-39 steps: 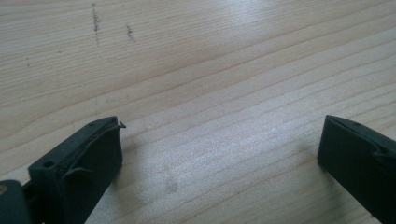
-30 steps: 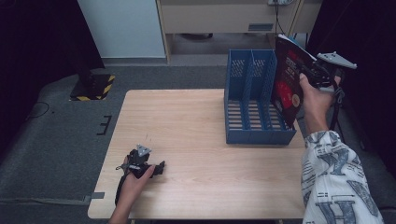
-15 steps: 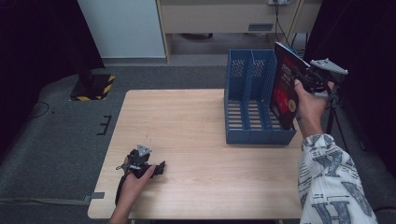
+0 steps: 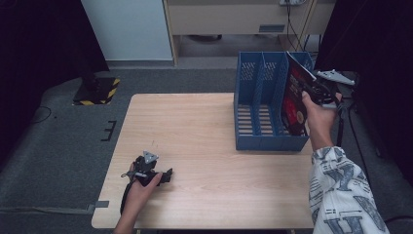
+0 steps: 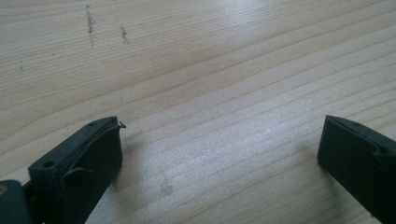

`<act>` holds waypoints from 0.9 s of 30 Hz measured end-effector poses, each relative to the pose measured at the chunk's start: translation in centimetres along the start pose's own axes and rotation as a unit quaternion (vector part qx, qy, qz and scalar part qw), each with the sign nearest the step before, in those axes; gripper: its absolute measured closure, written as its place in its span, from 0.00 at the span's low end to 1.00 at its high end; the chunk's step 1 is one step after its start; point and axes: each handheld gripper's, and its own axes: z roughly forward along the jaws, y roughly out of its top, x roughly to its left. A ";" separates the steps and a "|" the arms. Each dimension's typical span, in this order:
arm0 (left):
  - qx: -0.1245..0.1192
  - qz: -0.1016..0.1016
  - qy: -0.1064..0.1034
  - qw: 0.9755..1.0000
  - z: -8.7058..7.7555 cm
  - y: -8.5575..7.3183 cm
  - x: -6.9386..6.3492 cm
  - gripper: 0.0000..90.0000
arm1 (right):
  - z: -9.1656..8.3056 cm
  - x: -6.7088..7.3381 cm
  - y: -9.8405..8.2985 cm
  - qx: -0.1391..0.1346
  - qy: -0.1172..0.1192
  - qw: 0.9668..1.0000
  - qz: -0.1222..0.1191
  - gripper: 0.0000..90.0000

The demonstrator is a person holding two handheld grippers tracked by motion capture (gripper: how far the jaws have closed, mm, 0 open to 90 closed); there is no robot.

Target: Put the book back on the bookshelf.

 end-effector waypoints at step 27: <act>0.000 0.002 -0.001 1.000 0.0 0.0 -0.1 0.00 | -1.8 2.3 -1.0 0.068 -0.003 0.997 -0.035 0.89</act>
